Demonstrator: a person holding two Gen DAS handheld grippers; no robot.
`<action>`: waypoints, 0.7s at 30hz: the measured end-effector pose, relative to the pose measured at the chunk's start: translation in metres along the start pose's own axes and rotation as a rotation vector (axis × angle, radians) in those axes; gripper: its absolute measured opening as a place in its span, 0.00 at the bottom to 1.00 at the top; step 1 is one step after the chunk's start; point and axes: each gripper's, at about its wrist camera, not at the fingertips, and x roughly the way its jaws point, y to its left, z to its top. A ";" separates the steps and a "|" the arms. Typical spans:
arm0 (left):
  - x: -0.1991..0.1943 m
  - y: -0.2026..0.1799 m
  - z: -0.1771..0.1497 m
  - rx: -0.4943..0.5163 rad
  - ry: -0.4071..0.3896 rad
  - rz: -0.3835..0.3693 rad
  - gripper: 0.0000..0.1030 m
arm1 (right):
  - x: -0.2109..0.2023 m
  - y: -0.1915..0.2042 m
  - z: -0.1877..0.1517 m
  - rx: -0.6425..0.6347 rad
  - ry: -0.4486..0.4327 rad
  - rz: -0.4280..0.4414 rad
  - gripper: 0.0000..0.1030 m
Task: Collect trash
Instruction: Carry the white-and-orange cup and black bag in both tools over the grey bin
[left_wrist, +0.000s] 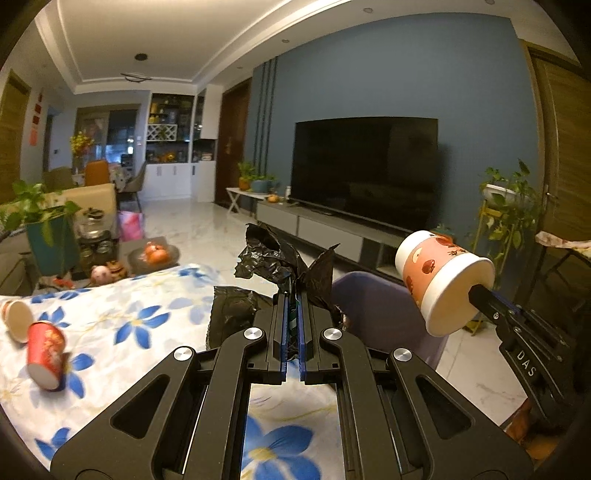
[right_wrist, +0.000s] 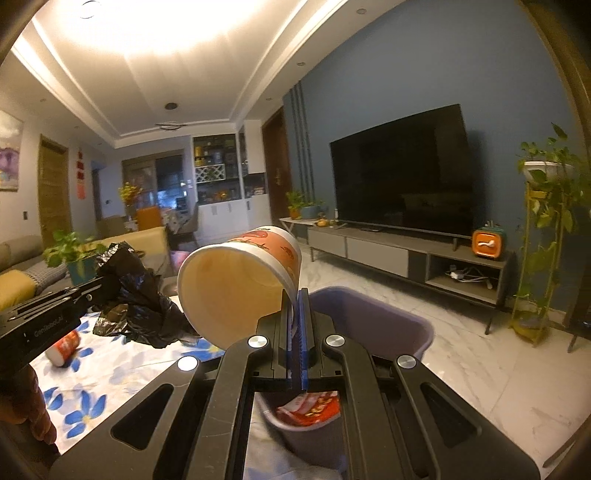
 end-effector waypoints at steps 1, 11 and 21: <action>0.004 -0.003 0.001 0.001 -0.001 -0.008 0.03 | 0.001 -0.004 0.001 0.006 -0.002 -0.010 0.04; 0.046 -0.031 -0.002 0.027 0.017 -0.064 0.03 | 0.018 -0.024 0.003 0.029 -0.004 -0.060 0.04; 0.073 -0.044 -0.008 0.035 0.047 -0.086 0.03 | 0.029 -0.029 0.001 0.040 0.011 -0.080 0.04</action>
